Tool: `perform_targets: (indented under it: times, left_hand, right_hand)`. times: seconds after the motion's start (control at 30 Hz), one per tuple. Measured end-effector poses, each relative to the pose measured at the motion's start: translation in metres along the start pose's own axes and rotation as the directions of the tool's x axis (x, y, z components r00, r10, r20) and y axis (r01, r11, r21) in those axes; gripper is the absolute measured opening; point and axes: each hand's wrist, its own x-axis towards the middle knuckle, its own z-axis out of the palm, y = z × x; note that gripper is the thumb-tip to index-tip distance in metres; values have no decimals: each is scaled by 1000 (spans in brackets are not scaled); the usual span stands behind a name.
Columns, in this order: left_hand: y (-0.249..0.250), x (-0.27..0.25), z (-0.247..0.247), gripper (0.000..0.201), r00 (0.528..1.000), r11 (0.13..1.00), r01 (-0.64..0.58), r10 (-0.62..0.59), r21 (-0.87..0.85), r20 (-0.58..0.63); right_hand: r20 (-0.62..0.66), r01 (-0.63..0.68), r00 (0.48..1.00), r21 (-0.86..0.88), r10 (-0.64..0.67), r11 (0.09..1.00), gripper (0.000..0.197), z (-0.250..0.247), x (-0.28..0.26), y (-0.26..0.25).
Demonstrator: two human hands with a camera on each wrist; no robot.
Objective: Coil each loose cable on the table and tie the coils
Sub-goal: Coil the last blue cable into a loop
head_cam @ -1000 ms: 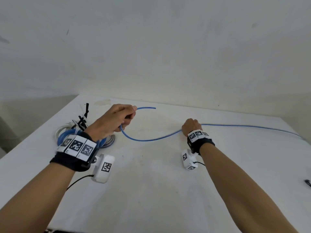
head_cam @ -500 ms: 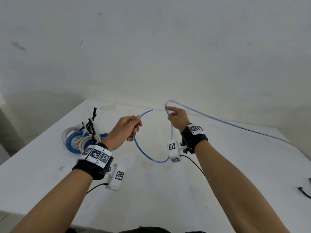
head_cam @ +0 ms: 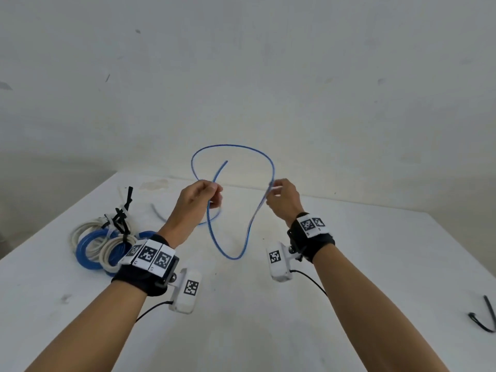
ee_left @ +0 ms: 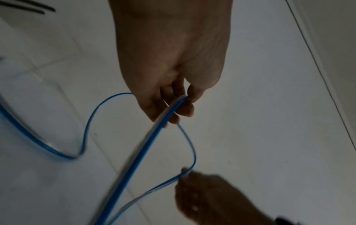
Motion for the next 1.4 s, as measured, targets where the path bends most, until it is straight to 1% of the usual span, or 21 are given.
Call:
perform_targets:
  times: [0.07, 0.1, 0.13, 0.2, 0.27, 0.33, 0.43, 0.47, 0.53, 0.6, 0.67, 0.73, 0.8, 0.87, 0.93, 0.97, 1.07, 1.17, 1.27, 1.33, 1.4]
  left_hand:
    - [5, 8, 8, 27, 999, 999, 19, -17, -40, 48]
    - [8, 13, 13, 27, 998, 1000, 10, -11, 16, 55]
    - [11, 18, 20, 27, 997, 995, -23, 16, 99, 70]
    - [16, 29, 34, 26, 988, 963, -103, 71, 248, 135]
    - [14, 41, 50, 26, 977, 938, -148, 90, 315, 192]
    - [10, 49, 62, 27, 970, 926, -178, 108, 333, 216]
    - [-2, 65, 74, 27, 972, 924, -197, 140, 327, 189]
    - [-8, 68, 75, 27, 974, 925, -194, 140, 327, 180]
    - [-23, 70, 78, 27, 973, 923, -176, 112, 343, 200]
    - [-37, 67, 81, 27, 970, 914, -140, 49, 380, 240]
    - [-45, 67, 84, 23, 965, 916, -116, 13, 384, 260]
    - [-46, 69, 85, 19, 963, 916, -140, 38, 377, 267]
    - [-43, 71, 83, 14, 959, 913, -182, 83, 365, 270]
    - [-42, 71, 77, 9, 962, 903, -207, 118, 376, 247]
    - [-40, 71, 68, 9, 967, 890, -221, 146, 399, 209]
    - [-38, 70, 64, 10, 970, 892, -221, 158, 394, 187]
    - [-31, 70, 56, 9, 971, 897, -230, 184, 377, 153]
    - [-24, 66, 58, 13, 972, 927, -187, 126, 325, 201]
    - [-20, 63, 62, 19, 961, 962, -123, 54, 244, 270]
    - [-20, 63, 63, 24, 960, 961, -130, 60, 246, 274]
    - [-19, 63, 62, 21, 965, 952, -143, 74, 271, 250]
  right_hand:
    - [-38, -141, 989, 12, 142, 990, 56, -6, 5, 20]
    - [-84, -143, 986, 10, 144, 990, 67, -9, 6, 27]
    - [-146, -104, 984, 8, 104, 995, 72, -12, 7, 31]
    - [-274, 69, 960, 10, -64, 998, 65, -16, 4, 32]
    - [-334, 289, 897, -54, -290, 956, 52, -16, 3, 31]
    - [-292, 421, 852, -108, -434, 900, 41, -16, 3, 29]
    - [-153, 461, 862, -162, -483, 873, 29, -16, 7, 41]
    - [-115, 460, 864, -212, -490, 862, 31, -14, 9, 47]
    - [-62, 461, 859, -342, -509, 819, 45, -11, 13, 60]
    - [-47, 492, 821, -446, -569, 748, 51, -8, 15, 66]
    - [-42, 556, 755, -488, -654, 673, 42, -4, 18, 65]
    - [-29, 614, 714, -453, -699, 646, 30, -2, 17, 63]
    - [-51, 622, 727, -375, -685, 688, 22, -5, 18, 60]
    - [-107, 563, 784, -292, -611, 773, 17, -13, 18, 56]
    - [-197, 469, 851, -130, -486, 874, 15, -27, 20, 52]
    - [-242, 430, 871, -50, -429, 901, 13, -35, 20, 49]
    - [-298, 336, 906, 72, -301, 939, 8, -51, 21, 46]
    - [-320, 287, 916, 101, -242, 953, 11, -55, 23, 48]
    - [-212, 243, 952, 96, -219, 965, 11, -50, 22, 48]
    - [-84, 225, 972, 63, -219, 972, 12, -47, 22, 48]
    - [-4, 231, 973, -1, -231, 973, 7, -46, 20, 45]
